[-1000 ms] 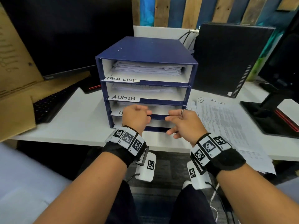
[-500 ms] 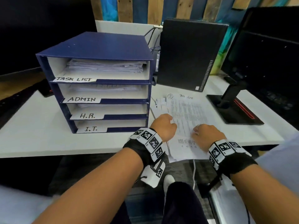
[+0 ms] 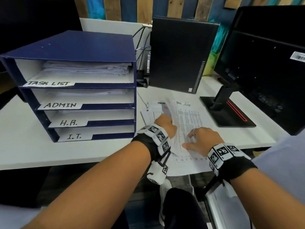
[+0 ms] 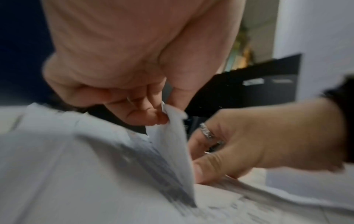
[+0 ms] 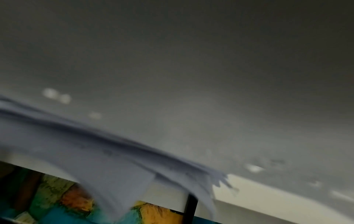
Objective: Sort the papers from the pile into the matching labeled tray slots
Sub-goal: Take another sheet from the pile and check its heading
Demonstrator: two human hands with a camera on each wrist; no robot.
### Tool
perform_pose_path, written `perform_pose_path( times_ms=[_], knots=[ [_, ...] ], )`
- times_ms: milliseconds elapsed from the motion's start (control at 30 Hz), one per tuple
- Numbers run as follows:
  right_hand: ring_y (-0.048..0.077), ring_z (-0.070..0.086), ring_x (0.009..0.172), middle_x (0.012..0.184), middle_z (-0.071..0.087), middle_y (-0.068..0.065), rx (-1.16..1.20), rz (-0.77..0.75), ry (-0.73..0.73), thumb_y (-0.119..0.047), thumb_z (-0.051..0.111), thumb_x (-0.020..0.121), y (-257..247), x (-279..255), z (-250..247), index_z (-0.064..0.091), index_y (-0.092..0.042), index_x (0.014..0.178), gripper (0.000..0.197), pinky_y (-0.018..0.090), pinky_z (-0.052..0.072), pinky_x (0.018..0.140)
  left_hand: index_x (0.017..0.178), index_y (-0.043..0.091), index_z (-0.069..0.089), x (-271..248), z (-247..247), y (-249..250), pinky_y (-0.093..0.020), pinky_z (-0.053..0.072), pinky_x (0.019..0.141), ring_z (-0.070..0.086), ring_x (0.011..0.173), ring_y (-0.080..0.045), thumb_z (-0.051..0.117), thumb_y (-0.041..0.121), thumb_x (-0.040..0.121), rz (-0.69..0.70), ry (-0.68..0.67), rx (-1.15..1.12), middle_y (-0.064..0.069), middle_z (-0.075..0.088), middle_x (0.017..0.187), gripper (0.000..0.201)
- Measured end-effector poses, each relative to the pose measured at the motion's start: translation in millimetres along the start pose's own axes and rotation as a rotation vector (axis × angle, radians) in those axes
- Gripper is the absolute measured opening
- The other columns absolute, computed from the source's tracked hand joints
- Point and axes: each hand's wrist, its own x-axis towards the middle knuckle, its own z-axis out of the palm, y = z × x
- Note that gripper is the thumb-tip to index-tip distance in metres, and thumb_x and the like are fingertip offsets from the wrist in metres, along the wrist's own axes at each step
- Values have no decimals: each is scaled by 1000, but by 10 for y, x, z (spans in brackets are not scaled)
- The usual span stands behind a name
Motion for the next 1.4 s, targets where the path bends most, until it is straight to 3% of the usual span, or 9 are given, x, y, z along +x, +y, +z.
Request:
perform_pose_path(
  times_ms=[167, 300, 567, 767, 900, 967, 1067, 1267, 1400],
  knots=[
    [16, 53, 79, 96, 61, -5, 1, -21, 45, -48, 73, 83, -16, -42, 16, 68, -27, 107, 32, 25, 39, 71, 108, 6, 59, -216, 272, 178, -34, 51, 72, 61, 86, -28, 53, 4, 92, 237, 113, 204, -11, 61, 99, 17],
    [18, 50, 81, 95, 56, 0, -38, -25, 51, -35, 67, 89, -41, -77, 7, 66, -19, 109, 26, 27, 39, 74, 109, 7, 61, -258, 386, 196, -33, 49, 70, 62, 87, -29, 60, 3, 88, 284, 114, 207, -13, 63, 101, 22],
    [26, 61, 116, 130, 62, 6, 188, 110, 182, -43, 67, 91, 210, -94, -207, 62, -17, 129, 46, 41, 50, 99, 105, 3, 64, -327, 200, -1, -39, 59, 78, 67, 89, -28, 50, 12, 91, 91, 85, -183, -12, 68, 102, 22],
    [27, 62, 103, 118, 64, 10, 92, 285, 1, -47, 74, 85, 398, -130, -164, 57, -8, 125, 58, 32, 47, 83, 86, 4, 61, -389, 144, -265, -34, 56, 79, 65, 96, -29, 54, 19, 91, -16, -70, -118, -14, 68, 97, 17],
    [24, 59, 96, 120, 63, 10, 154, 300, 27, -41, 82, 79, 374, -101, -136, 56, -8, 129, 65, 31, 49, 80, 108, -1, 59, -274, 114, -182, -41, 49, 97, 59, 109, -31, 55, 32, 92, -126, 0, -19, -18, 61, 115, 37],
    [29, 61, 113, 129, 61, 12, 219, 314, 74, -36, 85, 77, 387, -69, -122, 51, -9, 137, 74, 37, 51, 92, 86, 4, 55, -230, 78, -122, -33, 50, 81, 58, 90, -24, 54, 25, 93, -118, 9, -73, -11, 59, 91, 22],
    [33, 60, 117, 128, 63, 14, 364, 348, 200, -25, 88, 75, 437, -22, -124, 45, -11, 144, 82, 40, 51, 97, 69, 11, 39, -208, 69, -109, -24, 37, 56, 48, 73, -17, 53, 18, 95, -125, 27, -79, -2, 42, 71, 30],
    [31, 64, 105, 117, 69, 10, 395, 338, 235, -20, 82, 82, 456, 22, -179, 59, -11, 133, 57, 37, 53, 92, 61, 14, 32, -159, 73, -228, -21, 28, 48, 37, 55, -11, 50, 14, 96, -72, -13, -36, 0, 34, 62, 39],
    [21, 59, 76, 89, 65, 3, 346, 277, 240, -16, 74, 89, 430, 34, -164, 70, -10, 114, 27, 29, 47, 68, 60, 11, 31, -135, 72, -289, -22, 26, 48, 35, 55, -12, 48, 10, 96, -51, -6, -45, -1, 34, 63, 39]
  ],
)
